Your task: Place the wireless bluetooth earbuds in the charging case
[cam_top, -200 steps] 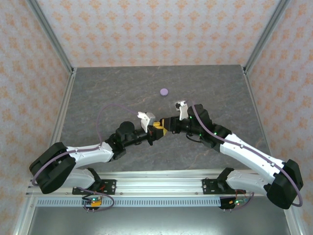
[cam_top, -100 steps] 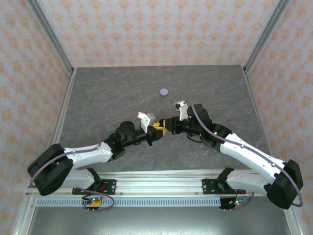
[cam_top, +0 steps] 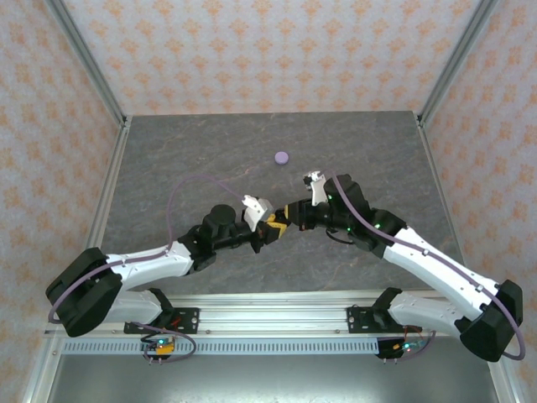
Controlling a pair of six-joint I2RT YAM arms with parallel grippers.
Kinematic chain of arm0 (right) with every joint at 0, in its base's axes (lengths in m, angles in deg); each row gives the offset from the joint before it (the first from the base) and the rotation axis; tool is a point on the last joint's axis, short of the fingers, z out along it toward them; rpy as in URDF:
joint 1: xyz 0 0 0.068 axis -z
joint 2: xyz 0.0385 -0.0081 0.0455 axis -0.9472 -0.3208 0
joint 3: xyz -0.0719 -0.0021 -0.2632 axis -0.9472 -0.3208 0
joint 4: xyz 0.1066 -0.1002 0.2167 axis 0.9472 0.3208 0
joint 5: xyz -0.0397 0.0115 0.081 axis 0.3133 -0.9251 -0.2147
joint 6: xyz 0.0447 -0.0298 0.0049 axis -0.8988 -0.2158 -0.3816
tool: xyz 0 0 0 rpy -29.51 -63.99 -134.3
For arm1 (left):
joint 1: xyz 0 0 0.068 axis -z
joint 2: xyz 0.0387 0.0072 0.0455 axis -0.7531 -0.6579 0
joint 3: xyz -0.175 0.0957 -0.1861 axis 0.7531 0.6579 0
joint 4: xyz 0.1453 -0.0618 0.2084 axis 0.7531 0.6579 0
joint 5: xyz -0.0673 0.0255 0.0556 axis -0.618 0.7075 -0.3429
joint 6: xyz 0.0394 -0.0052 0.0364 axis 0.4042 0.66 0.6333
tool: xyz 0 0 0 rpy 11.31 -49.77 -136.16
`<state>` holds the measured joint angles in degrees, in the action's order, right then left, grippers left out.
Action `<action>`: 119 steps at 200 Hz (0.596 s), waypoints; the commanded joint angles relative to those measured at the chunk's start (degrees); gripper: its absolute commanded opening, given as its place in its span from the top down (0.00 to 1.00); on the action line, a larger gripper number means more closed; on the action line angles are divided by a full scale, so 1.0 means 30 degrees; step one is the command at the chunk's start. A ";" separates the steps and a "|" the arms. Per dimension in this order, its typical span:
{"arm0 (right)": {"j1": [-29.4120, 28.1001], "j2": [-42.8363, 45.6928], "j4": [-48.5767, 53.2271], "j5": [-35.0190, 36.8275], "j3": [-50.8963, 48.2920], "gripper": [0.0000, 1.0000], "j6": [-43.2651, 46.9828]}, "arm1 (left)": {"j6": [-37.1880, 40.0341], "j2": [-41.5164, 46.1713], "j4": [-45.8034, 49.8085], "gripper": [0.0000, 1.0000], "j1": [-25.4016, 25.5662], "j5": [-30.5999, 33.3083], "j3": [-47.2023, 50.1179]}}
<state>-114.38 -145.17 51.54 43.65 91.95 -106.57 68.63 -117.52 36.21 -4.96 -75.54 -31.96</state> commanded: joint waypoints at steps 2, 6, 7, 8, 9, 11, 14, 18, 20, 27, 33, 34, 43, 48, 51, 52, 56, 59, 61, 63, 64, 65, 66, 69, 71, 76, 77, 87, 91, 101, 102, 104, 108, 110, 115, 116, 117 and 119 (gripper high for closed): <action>-0.0138 0.0288 0.1806 0.0316 0.0884 0.86 0.0944 | 0.1653 0.0628 0.1118 0.84 0.0132 -0.0545 -0.0740; -0.0138 0.0286 0.1937 0.0287 0.0919 0.86 0.0974 | 0.1791 0.0673 0.1299 0.84 0.0132 -0.0497 -0.0811; -0.0138 0.0272 0.1984 0.0286 0.0921 0.86 0.0990 | 0.1820 0.0673 0.1352 0.84 0.0132 -0.0487 -0.0821; -0.0138 0.0264 0.2007 0.0271 0.0922 0.86 0.1013 | 0.1864 0.0673 0.1408 0.84 0.0132 -0.0468 -0.0841; -0.0138 0.0261 0.2018 0.0263 0.0937 0.86 0.1025 | 0.1900 0.0688 0.1450 0.84 0.0132 -0.0458 -0.0851; -0.0138 0.0258 0.2064 0.0213 0.0949 0.86 0.1041 | 0.1957 0.0714 0.1526 0.84 0.0132 -0.0451 -0.0880; -0.0138 0.0257 0.2122 0.0173 0.0952 0.86 0.1062 | 0.2060 0.0704 0.1636 0.84 0.0114 -0.0449 -0.0929; -0.0138 0.0233 0.2168 0.0113 0.0983 0.86 0.1065 | 0.2148 0.0729 0.1758 0.84 0.0128 -0.0448 -0.0973; -0.0138 0.0237 0.2174 0.0110 0.0982 0.86 0.1095 | 0.2216 0.0739 0.1823 0.84 0.0117 -0.0463 -0.0999; -0.0138 0.0195 0.2221 -0.0008 0.0982 0.86 0.1102 | 0.2382 0.0762 0.1971 0.84 0.0118 -0.0528 -0.1085; -0.0138 0.0131 0.2207 -0.0108 0.0993 0.86 0.1109 | 0.2525 0.0762 0.2081 0.84 0.0132 -0.0580 -0.1149; -0.0138 0.0121 0.2206 -0.0117 0.1002 0.86 0.1102 | 0.2538 0.0762 0.2094 0.84 0.0132 -0.0588 -0.1166; -0.0137 -0.0013 0.2261 -0.0180 0.1062 0.86 0.1099 | 0.2737 0.0734 0.2172 0.84 0.0132 -0.0667 -0.1239; -0.0138 -0.0100 0.2264 -0.0251 0.1093 0.86 0.1095 | 0.2854 0.0725 0.2224 0.84 0.0128 -0.0697 -0.1292; -0.0138 -0.0157 0.2264 -0.0269 0.1109 0.86 0.1095 | 0.2897 0.0709 0.2291 0.84 0.0125 -0.0688 -0.1325; -0.0138 -0.0170 0.2264 -0.0285 0.1119 0.86 0.1095 | 0.2930 0.0706 0.2302 0.84 0.0128 -0.0700 -0.1342; -0.0138 -0.0271 0.2292 -0.0348 0.1149 0.86 0.1135 | 0.3024 0.0678 0.2387 0.84 0.0125 -0.0713 -0.1398; -0.0138 -0.0303 0.2315 -0.0369 0.1178 0.86 0.1126 | 0.3098 0.0674 0.2425 0.84 0.0117 -0.0753 -0.1429; -0.0138 -0.0337 0.2321 -0.0399 0.1185 0.86 0.1125 | 0.3128 0.0652 0.2466 0.84 0.0114 -0.0759 -0.1464; -0.0138 -0.0397 0.2323 -0.0414 0.1186 0.86 0.1139 | 0.3172 0.0646 0.2520 0.84 0.0120 -0.0790 -0.1488; -0.0138 -0.0421 0.2323 -0.0416 0.1201 0.86 0.1132 | 0.3199 0.0631 0.2548 0.84 0.0126 -0.0810 -0.1511; -0.0138 -0.0419 0.2323 -0.0432 0.1209 0.86 0.1143 | 0.3212 0.0623 0.2577 0.84 0.0129 -0.0805 -0.1523; -0.0138 -0.0447 0.2323 -0.0440 0.1212 0.86 0.1148 | 0.3234 0.0619 0.2577 0.84 0.0131 -0.0817 -0.1529; -0.0138 -0.0494 0.2338 -0.0465 0.1230 0.86 0.1138 | 0.3274 0.0623 0.2668 0.84 0.0132 -0.0839 -0.1581; -0.0138 -0.0524 0.2327 -0.0459 0.1220 0.86 0.1150 | 0.3318 0.0595 0.2724 0.84 0.0132 -0.0868 -0.1605; -0.0138 -0.0610 0.2320 -0.0494 0.1216 0.86 0.1157 | 0.3364 0.0564 0.2808 0.84 0.0125 -0.0874 -0.1649; -0.0138 -0.0630 0.2322 -0.0485 0.1216 0.86 0.1170 | 0.3383 0.0560 0.2810 0.84 0.0129 -0.0866 -0.1665; -0.0131 -0.0759 0.2294 -0.0519 0.1238 0.86 0.1180 | 0.3459 0.0529 0.2861 0.84 0.0110 -0.0831 -0.1688; -0.0138 -0.0817 0.2307 -0.0509 0.1230 0.86 0.1159 | 0.3509 0.0544 0.2862 0.84 0.0124 -0.0844 -0.1705; -0.0138 -0.0940 0.2327 -0.0544 0.1271 0.86 0.1179 | 0.3566 0.0543 0.2829 0.84 0.0107 -0.0930 -0.1710; -0.0138 -0.0957 0.2325 -0.0554 0.1273 0.86 0.1166 | 0.3571 0.0535 0.2835 0.84 0.0120 -0.0938 -0.1710; -0.0138 -0.1006 0.2323 -0.0570 0.1274 0.86 0.1157 | 0.3576 0.0537 0.2839 0.84 0.0129 -0.0944 -0.1710; -0.0138 -0.1056 0.2323 -0.0618 0.1275 0.86 0.1176 | 0.3603 0.0550 0.2866 0.84 0.0132 -0.0979 -0.1710; -0.0138 -0.1067 0.2323 -0.0622 0.1297 0.86 0.1181 | 0.3620 0.0533 0.2869 0.84 0.0132 -0.0999 -0.1732; -0.0138 -0.1142 0.2308 -0.0680 0.1304 0.86 0.1154 | 0.3676 0.0527 0.2898 0.84 0.0131 -0.1074 -0.1739; -0.0124 -0.1160 0.2301 -0.0681 0.1304 0.86 0.1154 | 0.3685 0.0513 0.2899 0.84 0.0132 -0.1083 -0.1739; -0.0131 -0.1169 0.2297 -0.0682 0.1304 0.86 0.1154 | 0.3690 0.0505 0.2899 0.84 0.0132 -0.1103 -0.1739; -0.0136 -0.1176 0.2295 -0.0726 0.1304 0.86 0.1176 | 0.3715 0.0507 0.2899 0.84 0.0125 -0.1117 -0.1740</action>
<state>-114.38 -148.12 57.92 42.44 93.59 -104.14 77.61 -116.56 44.19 -4.96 -77.29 -35.32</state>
